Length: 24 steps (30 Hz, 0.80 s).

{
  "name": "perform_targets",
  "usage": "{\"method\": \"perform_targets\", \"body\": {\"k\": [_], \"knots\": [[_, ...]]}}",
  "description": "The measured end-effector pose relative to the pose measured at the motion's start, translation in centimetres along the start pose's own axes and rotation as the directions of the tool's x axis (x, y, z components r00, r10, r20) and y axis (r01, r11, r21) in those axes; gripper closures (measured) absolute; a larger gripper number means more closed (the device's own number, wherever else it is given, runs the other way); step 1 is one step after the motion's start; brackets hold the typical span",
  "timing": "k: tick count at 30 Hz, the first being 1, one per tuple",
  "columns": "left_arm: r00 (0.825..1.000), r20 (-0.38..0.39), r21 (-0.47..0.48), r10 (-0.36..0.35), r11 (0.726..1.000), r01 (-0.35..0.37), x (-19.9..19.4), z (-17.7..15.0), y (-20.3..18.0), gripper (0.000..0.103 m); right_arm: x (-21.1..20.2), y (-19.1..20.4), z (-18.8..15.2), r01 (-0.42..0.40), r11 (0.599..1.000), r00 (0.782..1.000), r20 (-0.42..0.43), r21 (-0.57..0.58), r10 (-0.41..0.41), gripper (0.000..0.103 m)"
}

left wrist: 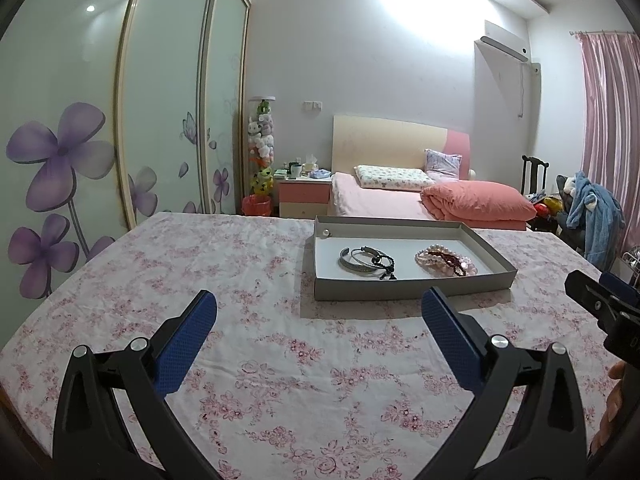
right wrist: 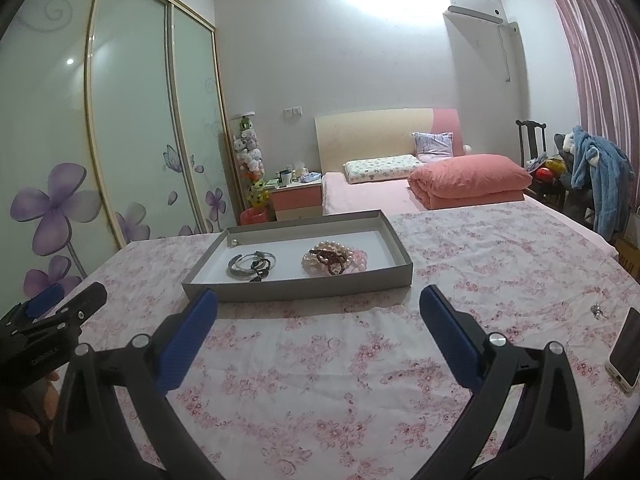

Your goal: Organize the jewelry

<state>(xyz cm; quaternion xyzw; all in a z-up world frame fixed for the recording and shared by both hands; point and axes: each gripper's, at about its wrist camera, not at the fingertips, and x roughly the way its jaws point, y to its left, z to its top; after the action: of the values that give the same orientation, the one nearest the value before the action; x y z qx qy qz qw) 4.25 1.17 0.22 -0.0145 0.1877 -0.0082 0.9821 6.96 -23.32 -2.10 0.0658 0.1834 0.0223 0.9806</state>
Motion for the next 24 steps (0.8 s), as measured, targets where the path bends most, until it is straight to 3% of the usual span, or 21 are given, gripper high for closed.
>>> {"method": "perform_targets", "body": {"k": [24], "knots": [[1.000,-0.009,0.000,0.001,1.000,-0.001,0.34,-0.40,-0.26,0.002,0.35,-0.01,-0.49,-0.003,1.000,1.000,-0.011,0.004,0.003,0.004]]}}
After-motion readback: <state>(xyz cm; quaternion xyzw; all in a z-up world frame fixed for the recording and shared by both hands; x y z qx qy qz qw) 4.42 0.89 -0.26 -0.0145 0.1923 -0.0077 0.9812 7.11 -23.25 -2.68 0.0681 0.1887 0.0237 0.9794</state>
